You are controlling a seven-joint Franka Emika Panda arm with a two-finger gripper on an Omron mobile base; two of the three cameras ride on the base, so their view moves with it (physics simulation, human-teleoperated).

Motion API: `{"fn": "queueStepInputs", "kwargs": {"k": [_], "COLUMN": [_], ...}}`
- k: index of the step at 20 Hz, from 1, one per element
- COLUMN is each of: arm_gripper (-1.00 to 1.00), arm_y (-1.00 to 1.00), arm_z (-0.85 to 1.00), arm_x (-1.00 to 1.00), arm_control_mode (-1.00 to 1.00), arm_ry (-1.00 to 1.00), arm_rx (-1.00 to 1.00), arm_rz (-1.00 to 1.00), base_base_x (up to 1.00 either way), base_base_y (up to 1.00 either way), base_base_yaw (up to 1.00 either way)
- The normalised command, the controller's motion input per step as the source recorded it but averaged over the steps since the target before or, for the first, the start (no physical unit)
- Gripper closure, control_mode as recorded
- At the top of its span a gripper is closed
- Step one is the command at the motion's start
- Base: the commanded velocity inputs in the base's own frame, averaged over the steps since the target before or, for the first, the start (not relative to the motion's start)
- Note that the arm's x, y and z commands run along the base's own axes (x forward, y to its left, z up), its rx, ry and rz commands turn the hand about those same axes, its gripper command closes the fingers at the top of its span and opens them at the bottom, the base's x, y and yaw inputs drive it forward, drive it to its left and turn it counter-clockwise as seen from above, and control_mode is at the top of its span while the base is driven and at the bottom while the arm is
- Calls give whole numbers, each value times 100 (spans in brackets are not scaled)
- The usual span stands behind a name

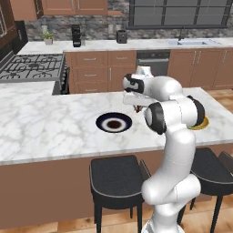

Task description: Pick the chicken drumstick and squash from their plates and place them in the bowl. Then put the bowl in the fridge.

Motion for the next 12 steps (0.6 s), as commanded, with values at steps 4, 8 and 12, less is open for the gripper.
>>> {"fn": "queueStepInputs", "kwargs": {"k": [4,8,12], "arm_gripper": [100,100,100], "arm_y": [-74,-73,-71], "arm_z": [0,0,0], "arm_x": [-5,0,0], "arm_control_mode": [-100,-100,-100], "arm_ry": [-19,-9,0], "arm_rx": [3,3,0], "arm_rz": [0,0,0], "base_base_x": [0,0,0], "base_base_y": [0,0,0], "base_base_yaw": [0,0,0]}}
